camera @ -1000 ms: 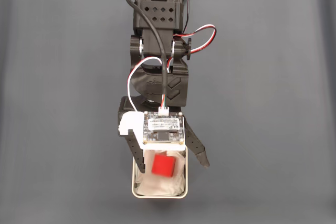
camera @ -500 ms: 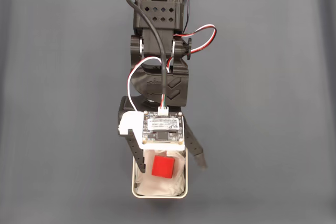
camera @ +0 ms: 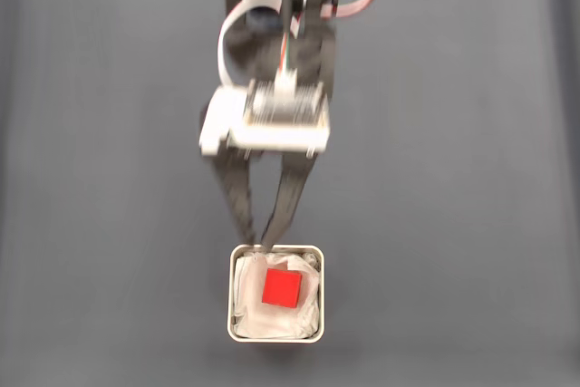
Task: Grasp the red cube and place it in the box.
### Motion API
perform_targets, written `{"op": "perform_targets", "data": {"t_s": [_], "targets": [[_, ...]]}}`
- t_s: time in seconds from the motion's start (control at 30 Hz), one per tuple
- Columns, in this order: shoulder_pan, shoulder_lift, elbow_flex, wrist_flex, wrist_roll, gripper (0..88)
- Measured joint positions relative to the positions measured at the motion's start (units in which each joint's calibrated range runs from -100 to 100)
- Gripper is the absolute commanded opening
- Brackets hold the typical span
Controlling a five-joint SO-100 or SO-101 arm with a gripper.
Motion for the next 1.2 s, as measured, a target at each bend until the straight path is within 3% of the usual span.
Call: {"op": "perform_targets", "data": {"t_s": [0.3, 0.6, 0.93, 1.2], "targets": [[-1.11, -35.78, 37.07, 4.22, 0.78, 0.0], [-1.11, -62.79, 65.19, 19.09, 0.05, 0.0], [-0.96, -68.95, 73.51, 36.04, -1.03, 0.0], [-1.26, -69.82, 73.69, 41.37, -1.9, 0.0]]}}
